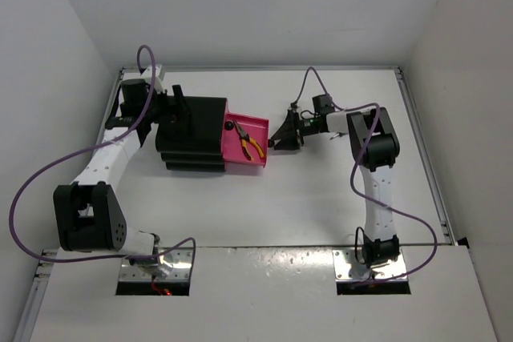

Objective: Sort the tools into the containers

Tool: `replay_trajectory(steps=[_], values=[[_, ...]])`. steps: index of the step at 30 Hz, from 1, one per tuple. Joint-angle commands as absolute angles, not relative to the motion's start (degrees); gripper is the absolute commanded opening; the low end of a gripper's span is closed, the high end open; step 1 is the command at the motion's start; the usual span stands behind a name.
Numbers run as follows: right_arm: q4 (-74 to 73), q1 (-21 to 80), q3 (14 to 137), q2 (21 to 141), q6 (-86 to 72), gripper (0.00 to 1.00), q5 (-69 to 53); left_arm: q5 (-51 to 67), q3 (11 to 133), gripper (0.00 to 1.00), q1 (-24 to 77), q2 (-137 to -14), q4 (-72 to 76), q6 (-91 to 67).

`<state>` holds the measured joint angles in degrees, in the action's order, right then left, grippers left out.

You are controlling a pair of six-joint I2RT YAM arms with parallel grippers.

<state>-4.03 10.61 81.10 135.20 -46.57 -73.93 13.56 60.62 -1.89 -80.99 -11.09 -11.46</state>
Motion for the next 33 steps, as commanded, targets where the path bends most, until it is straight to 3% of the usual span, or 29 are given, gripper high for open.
replay_trajectory(steps=[1, 5, 9, 13, 33], values=[[-1.05, 11.60, 82.09, 136.14, -48.08, 0.50, -76.11, 10.20, 57.39, 1.00, -1.93, -85.61, -22.76, -7.91], [-0.53, 12.66, 82.71, 136.14, -48.60, 0.46, -76.11, 10.20, 57.92, 1.00, -1.93, -85.61, -22.76, -7.91], [1.66, 13.18, 83.23, 136.67, -49.75, 0.28, -76.11, 10.20, 57.92, 1.00, -1.93, -85.61, -22.76, -7.91], [2.29, 13.18, 83.23, 136.05, -50.36, 0.16, -76.11, 10.20, 57.40, 1.00, -1.93, -85.61, -22.76, -7.91], [3.60, 17.22, 83.23, 125.95, -50.89, 0.10, -71.81, 10.20, 57.39, 1.00, -1.93, -85.08, -22.76, -7.91]])
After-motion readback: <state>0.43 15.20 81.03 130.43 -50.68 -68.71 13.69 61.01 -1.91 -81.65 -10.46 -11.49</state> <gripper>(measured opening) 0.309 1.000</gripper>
